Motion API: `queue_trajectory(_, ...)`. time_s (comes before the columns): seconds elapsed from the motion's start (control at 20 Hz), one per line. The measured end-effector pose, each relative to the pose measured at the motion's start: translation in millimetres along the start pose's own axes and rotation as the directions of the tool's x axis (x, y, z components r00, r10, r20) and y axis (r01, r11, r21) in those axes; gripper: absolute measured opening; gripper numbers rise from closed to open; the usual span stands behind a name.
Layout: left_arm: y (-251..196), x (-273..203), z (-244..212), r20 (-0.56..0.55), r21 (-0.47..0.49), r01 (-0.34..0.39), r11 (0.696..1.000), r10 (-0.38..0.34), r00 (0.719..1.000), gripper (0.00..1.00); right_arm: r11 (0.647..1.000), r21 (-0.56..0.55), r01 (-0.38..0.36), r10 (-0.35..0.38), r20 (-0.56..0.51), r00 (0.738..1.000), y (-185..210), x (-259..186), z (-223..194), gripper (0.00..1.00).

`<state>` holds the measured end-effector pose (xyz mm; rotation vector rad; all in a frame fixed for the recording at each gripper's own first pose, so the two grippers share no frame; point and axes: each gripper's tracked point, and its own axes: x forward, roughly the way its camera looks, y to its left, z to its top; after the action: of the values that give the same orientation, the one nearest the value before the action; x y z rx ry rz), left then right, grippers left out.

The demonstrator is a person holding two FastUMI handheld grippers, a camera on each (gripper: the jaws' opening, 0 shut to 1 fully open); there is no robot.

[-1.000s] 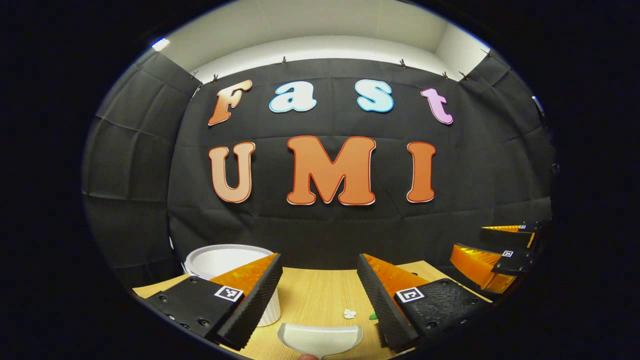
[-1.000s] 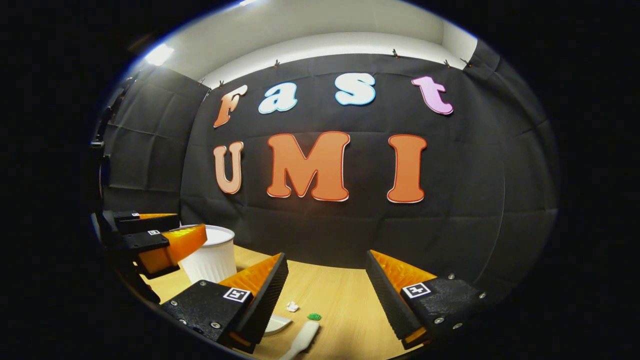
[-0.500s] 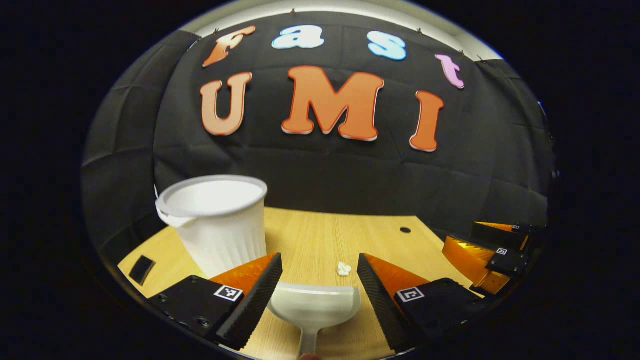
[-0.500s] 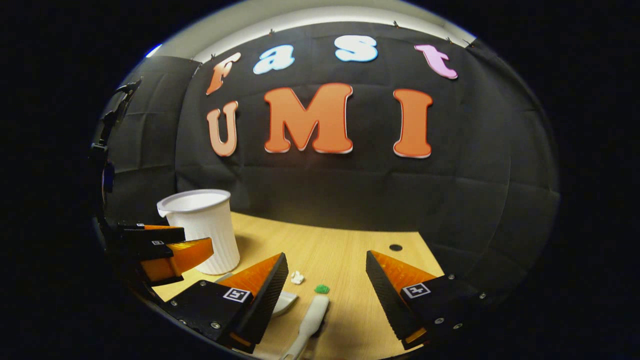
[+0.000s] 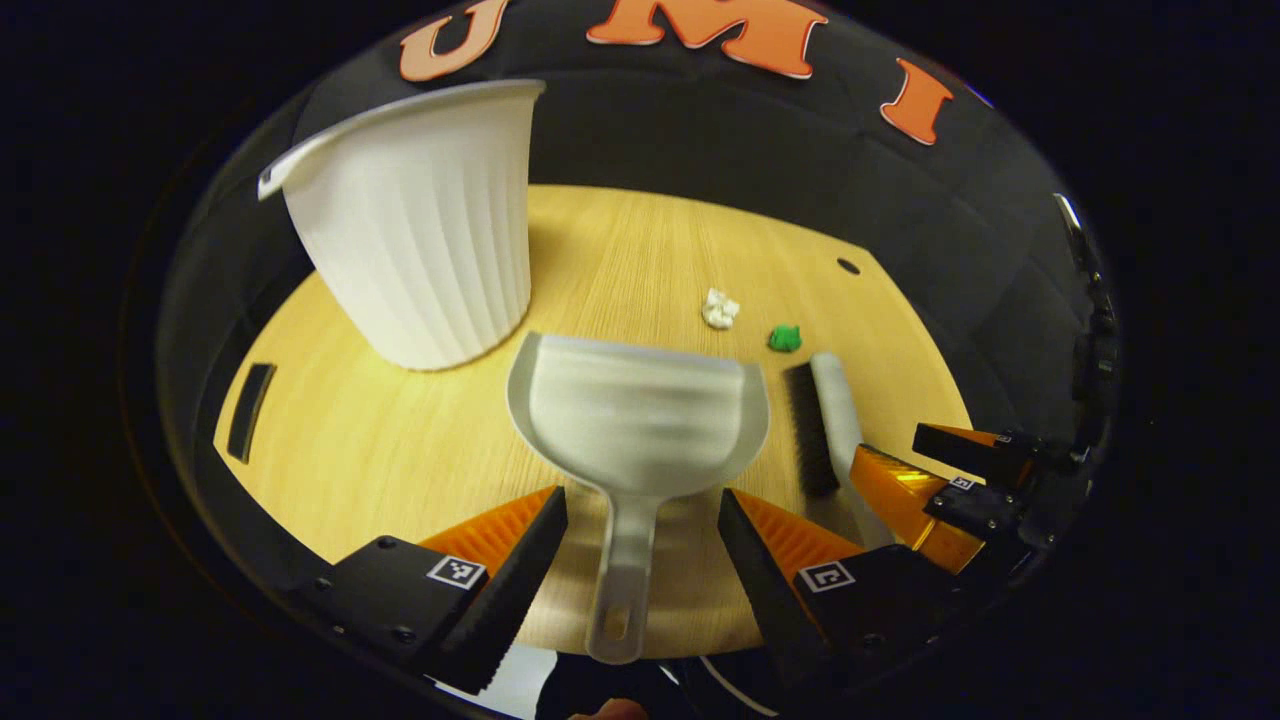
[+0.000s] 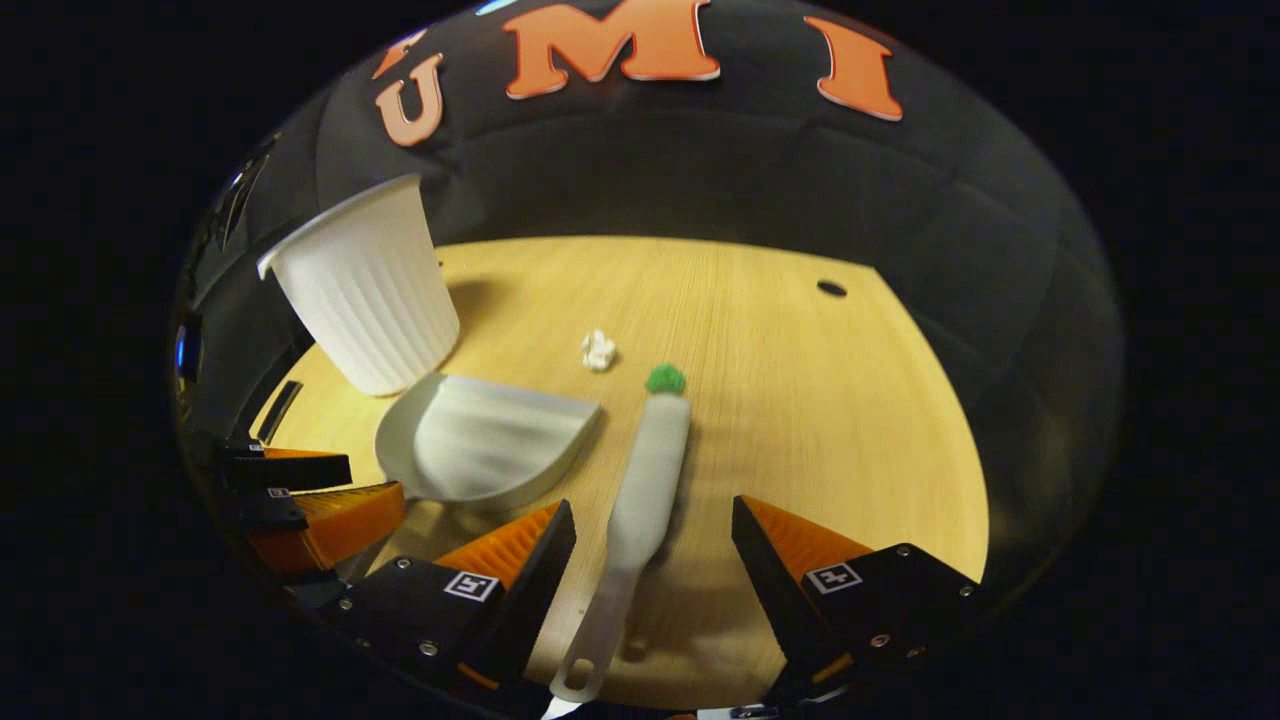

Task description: Pick up the small broom and dustpan from the desktop, sweep the trash into the dustpan with the broom, and then empty the trash into the garbage bin.

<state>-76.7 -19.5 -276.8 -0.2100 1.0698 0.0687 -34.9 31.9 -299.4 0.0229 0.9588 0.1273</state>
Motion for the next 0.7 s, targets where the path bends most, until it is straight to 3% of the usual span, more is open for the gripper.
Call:
queue_trajectory(0.2,-10.0,3.1,1.7,-0.176,0.043,-0.01,0.999,0.018,0.984,0.98,1.0,-0.001,0.007,-0.007,-0.115,0.993,5.9,9.6,-16.6,0.95)
queue_trajectory(0.5,-5.1,20.8,2.1,-0.313,0.048,-0.023,0.999,0.037,0.949,0.98,0.999,-0.008,0.037,-0.038,-0.202,0.979,5.6,28.9,-18.1,0.95)
queue_trajectory(0.55,-3.6,27.3,2.4,-0.327,0.05,-0.025,0.998,0.04,0.944,0.95,0.999,-0.005,0.048,-0.048,-0.214,0.976,4.5,29.5,-17.9,0.89)
queue_trajectory(0.6,-3.3,32.7,3.7,-0.342,0.055,-0.026,0.998,0.044,0.939,0.85,0.999,0.002,0.054,-0.052,-0.228,0.972,3.7,32.0,-18.4,0.84)
queue_trajectory(0.65,-3.0,33.0,1.7,-0.356,0.058,-0.03,0.998,0.049,0.933,0.8,0.998,0.006,0.062,-0.059,-0.237,0.97,2.9,36.2,-18.8,0.64)
queue_trajectory(0.7,-3.9,35.3,0.6,-0.372,0.058,-0.032,0.998,0.051,0.927,0.7,0.998,0.007,0.069,-0.065,-0.248,0.967,1.3,39.1,-18.2,0.59)
